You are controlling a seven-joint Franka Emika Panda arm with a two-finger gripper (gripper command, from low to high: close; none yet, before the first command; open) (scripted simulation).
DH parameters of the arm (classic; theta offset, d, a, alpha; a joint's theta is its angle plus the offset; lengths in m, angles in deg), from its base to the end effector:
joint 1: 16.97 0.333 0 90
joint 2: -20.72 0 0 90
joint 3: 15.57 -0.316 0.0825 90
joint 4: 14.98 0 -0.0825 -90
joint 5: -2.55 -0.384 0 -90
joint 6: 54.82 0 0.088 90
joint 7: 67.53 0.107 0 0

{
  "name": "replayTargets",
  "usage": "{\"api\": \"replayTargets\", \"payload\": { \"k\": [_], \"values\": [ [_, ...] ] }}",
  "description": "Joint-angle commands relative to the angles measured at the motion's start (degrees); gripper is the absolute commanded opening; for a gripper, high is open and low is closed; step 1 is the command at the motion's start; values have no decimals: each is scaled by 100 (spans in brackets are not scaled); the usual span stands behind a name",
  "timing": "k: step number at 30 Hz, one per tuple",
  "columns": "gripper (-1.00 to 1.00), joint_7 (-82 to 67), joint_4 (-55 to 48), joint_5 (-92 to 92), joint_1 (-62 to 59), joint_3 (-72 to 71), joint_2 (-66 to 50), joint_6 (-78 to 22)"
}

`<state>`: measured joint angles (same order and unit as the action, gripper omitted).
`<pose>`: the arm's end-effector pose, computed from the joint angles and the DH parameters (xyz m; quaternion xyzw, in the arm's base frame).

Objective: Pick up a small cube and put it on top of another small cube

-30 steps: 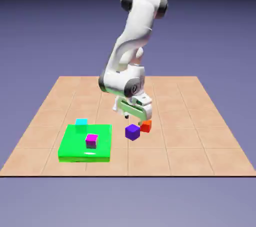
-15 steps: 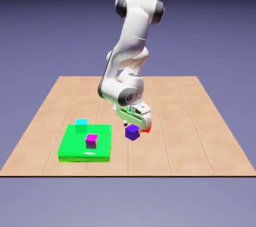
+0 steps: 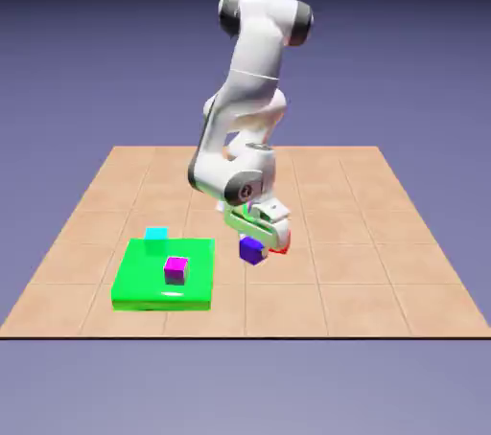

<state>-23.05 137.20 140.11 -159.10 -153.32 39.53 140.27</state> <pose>0.2678 0.0254 0.1552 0.6960 0.7174 -0.0020 0.0294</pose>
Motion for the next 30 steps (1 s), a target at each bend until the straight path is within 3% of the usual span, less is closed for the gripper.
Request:
{"api": "replayTargets", "payload": {
  "k": [1, 12, 30],
  "values": [
    [-100, 86, -3, 64, 208, 192, -24, 64],
    [-100, 1103, -36, 841, 2490, 2300, -285, 769],
    [-100, 3731, 121, -3589, 4173, 4899, -173, -981]
  ]
}}
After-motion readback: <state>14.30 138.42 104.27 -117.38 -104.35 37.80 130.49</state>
